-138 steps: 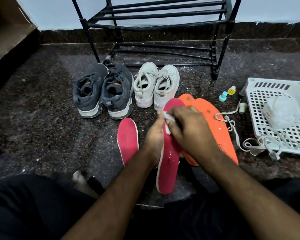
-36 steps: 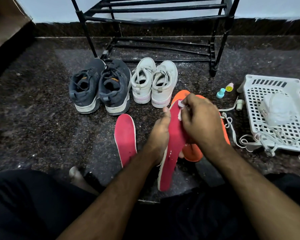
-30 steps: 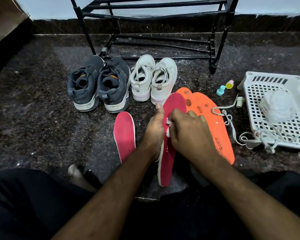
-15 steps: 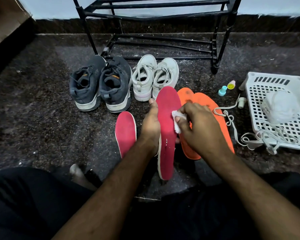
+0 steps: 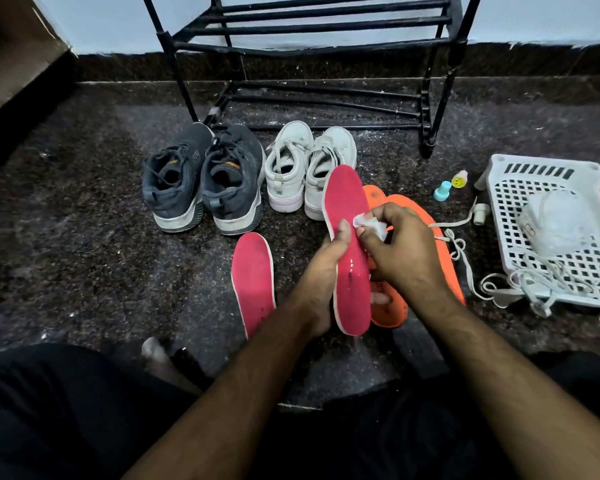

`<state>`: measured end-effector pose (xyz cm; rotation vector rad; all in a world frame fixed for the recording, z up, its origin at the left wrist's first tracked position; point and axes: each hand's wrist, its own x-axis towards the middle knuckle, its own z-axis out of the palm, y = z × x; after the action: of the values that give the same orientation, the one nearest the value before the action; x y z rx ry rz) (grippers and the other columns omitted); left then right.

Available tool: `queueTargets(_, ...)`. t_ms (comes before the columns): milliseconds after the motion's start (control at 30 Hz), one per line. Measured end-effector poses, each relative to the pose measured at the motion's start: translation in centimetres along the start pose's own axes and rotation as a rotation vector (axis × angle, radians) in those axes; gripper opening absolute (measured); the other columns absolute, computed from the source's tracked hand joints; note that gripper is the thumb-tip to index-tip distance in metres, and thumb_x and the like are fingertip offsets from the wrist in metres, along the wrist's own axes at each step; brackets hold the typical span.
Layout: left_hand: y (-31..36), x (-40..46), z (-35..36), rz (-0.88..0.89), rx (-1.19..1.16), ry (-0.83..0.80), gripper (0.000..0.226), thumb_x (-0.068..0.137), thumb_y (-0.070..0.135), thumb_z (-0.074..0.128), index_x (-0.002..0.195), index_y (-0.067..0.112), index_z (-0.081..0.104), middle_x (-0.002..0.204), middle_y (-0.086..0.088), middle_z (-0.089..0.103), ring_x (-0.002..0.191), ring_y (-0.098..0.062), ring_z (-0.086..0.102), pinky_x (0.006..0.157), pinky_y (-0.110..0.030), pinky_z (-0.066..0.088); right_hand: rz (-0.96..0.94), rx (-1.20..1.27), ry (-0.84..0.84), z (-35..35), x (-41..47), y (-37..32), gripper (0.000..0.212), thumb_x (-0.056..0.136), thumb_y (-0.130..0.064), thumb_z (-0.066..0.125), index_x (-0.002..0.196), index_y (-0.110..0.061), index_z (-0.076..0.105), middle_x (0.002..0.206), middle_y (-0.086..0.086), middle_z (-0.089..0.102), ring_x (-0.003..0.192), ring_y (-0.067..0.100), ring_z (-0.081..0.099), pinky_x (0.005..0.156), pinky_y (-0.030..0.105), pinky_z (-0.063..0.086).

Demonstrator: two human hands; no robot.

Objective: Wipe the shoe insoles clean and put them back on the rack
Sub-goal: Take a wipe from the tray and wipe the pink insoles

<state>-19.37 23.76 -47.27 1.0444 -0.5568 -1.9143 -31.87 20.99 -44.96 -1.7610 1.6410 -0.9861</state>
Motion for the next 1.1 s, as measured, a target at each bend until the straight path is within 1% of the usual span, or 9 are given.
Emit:
queueTargets(67, 0.3, 0.0, -0.1, 0.001, 0.027, 0.029, 0.070, 0.095, 0.069, 0.039, 0.128, 0.011, 0.058, 0.097, -0.021, 0.070, 0.062, -0.024, 0.068, 0.045, -0.033, 0.057, -0.049, -0.055, -0.039, 0.0, -0.1, 0.1, 0.010, 0.088, -0.024, 0.074, 0.097, -0.024, 0.072, 0.093, -0.004, 0.062, 0.076, 0.007, 0.056, 0.068, 0.007, 0.037)
queueTargets(167, 1.0, 0.3, -0.6, -0.004, -0.041, 0.045, 0.066, 0.099, 0.066, 0.022, 0.103, 0.014, 0.063, 0.068, -0.005, 0.068, 0.049, -0.017, 0.063, 0.040, -0.028, 0.050, -0.169, -0.120, -0.086, -0.4, -0.6, -0.4, 0.014, 0.090, -0.022, 0.072, 0.104, -0.023, 0.076, 0.091, -0.004, 0.063, 0.081, 0.011, 0.061, 0.076, 0.023, 0.045)
queueTargets(267, 1.1, 0.4, -0.5, 0.003, -0.092, 0.055, 0.068, 0.098, 0.068, 0.024, 0.109, 0.013, 0.063, 0.085, -0.008, 0.069, 0.065, -0.021, 0.069, 0.052, -0.034, 0.056, -0.254, -0.194, -0.145, -0.6, -0.9, -1.0, 0.017, 0.091, -0.022, 0.070, 0.106, -0.022, 0.077, 0.089, -0.001, 0.062, 0.083, 0.018, 0.062, 0.077, 0.028, 0.044)
queueTargets(400, 1.4, -0.2, -0.7, -0.023, -0.213, 0.034, 0.083, 0.096, 0.070, 0.025, 0.133, 0.003, 0.057, 0.111, -0.017, 0.067, 0.102, -0.028, 0.065, 0.092, -0.036, 0.053, -0.305, -0.255, -0.306, -0.1, -2.7, -2.2, 0.016, 0.091, -0.028, 0.064, 0.101, -0.024, 0.076, 0.088, 0.002, 0.068, 0.083, 0.024, 0.066, 0.075, 0.039, 0.053)
queueTargets(567, 1.6, 0.1, -0.8, -0.049, -0.217, -0.032, 0.091, 0.094, 0.074, 0.022, 0.146, 0.003, 0.046, 0.110, -0.022, 0.061, 0.097, -0.031, 0.064, 0.086, -0.038, 0.056, -0.264, -0.166, -0.326, -0.3, -4.1, -2.0, 0.008, 0.088, -0.019, 0.066, 0.092, -0.024, 0.070, 0.088, -0.006, 0.066, 0.081, 0.017, 0.062, 0.076, 0.038, 0.050)
queueTargets(700, 0.1, 0.6, 0.3, -0.039, -0.204, 0.020, 0.066, 0.103, 0.056, 0.027, 0.106, 0.008, 0.073, 0.098, -0.011, 0.075, 0.089, -0.020, 0.073, 0.075, -0.030, 0.060, -0.242, -0.197, -0.101, -0.2, -1.8, -1.8, 0.008, 0.087, -0.014, 0.067, 0.095, -0.015, 0.069, 0.088, 0.004, 0.062, 0.083, 0.024, 0.060, 0.076, 0.032, 0.041)
queueTargets(867, 1.1, 0.7, -1.2, -0.013, -0.290, 0.020, 0.080, 0.096, 0.070, 0.027, 0.123, 0.005, 0.066, 0.122, -0.022, 0.063, 0.111, -0.032, 0.062, 0.104, -0.043, 0.043, -0.226, -0.133, -0.217, 0.6, -2.9, -2.7, 0.011, 0.087, -0.015, 0.068, 0.095, -0.017, 0.075, 0.090, 0.004, 0.067, 0.084, 0.023, 0.065, 0.078, 0.035, 0.047)
queueTargets(1000, 2.2, 0.5, -1.7, -0.047, -0.269, 0.005, 0.086, 0.092, 0.077, 0.019, 0.128, 0.013, 0.063, 0.110, -0.026, 0.069, 0.095, -0.032, 0.068, 0.084, -0.041, 0.056, -0.250, -0.104, -0.334, 0.5, -5.1, -2.4, 0.010, 0.086, -0.017, 0.072, 0.093, -0.023, 0.075, 0.090, -0.001, 0.068, 0.087, 0.020, 0.063, 0.077, 0.034, 0.047)
queueTargets(1100, 1.1, 0.0, 0.0, -0.024, -0.319, -0.036, 0.081, 0.099, 0.061, 0.024, 0.089, -0.003, 0.073, 0.072, -0.020, 0.071, 0.063, -0.025, 0.073, 0.052, -0.029, 0.058, -0.303, -0.165, -0.134, 0.1, -2.9, -1.8, 0.006, 0.088, -0.022, 0.071, 0.093, -0.021, 0.072, 0.089, -0.001, 0.062, 0.087, 0.019, 0.057, 0.077, 0.032, 0.041)
